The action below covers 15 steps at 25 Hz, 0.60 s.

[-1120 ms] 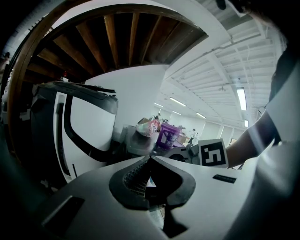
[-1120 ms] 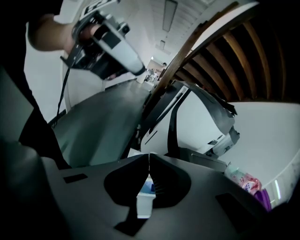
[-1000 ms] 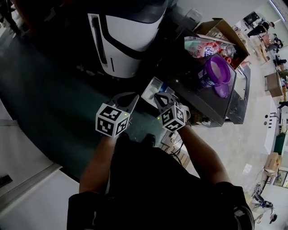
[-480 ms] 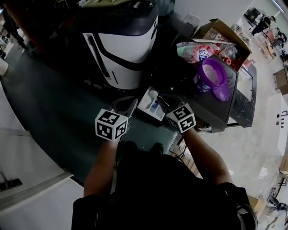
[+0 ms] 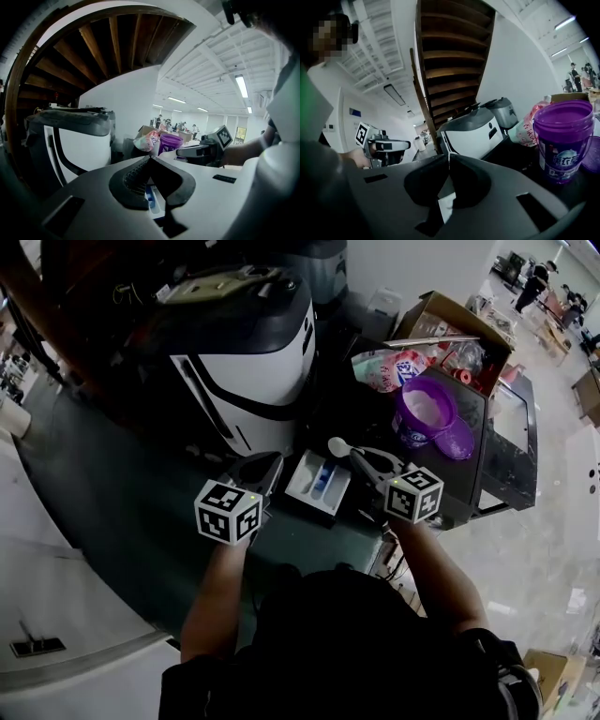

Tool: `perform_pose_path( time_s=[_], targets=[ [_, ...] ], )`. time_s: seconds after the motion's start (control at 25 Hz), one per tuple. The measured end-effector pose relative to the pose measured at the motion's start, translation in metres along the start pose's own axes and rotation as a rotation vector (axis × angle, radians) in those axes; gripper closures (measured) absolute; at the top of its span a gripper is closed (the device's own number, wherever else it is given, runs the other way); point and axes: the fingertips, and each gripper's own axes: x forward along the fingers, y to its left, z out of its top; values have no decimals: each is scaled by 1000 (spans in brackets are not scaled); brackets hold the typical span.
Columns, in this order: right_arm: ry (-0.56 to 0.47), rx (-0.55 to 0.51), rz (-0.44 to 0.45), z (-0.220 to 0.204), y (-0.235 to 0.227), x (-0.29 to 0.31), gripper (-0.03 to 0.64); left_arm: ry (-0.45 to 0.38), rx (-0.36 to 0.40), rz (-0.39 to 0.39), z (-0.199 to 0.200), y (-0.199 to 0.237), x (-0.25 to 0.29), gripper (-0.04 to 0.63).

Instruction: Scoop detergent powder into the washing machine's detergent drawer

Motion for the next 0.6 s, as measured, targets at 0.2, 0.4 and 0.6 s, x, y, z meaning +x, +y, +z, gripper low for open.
perform_pose_path(
  time_s=[0.2, 0.4, 0.6],
  targets=[
    [-103, 31, 5, 33, -3, -32, 597, -48, 23, 3, 23, -3, -3, 588],
    [-201, 24, 16, 66, 1, -66, 597, -140, 51, 14, 59, -10, -17, 588],
    [-272, -26, 9, 92, 7, -95, 597, -192, 87, 32, 81, -15, -31, 588]
  ],
)
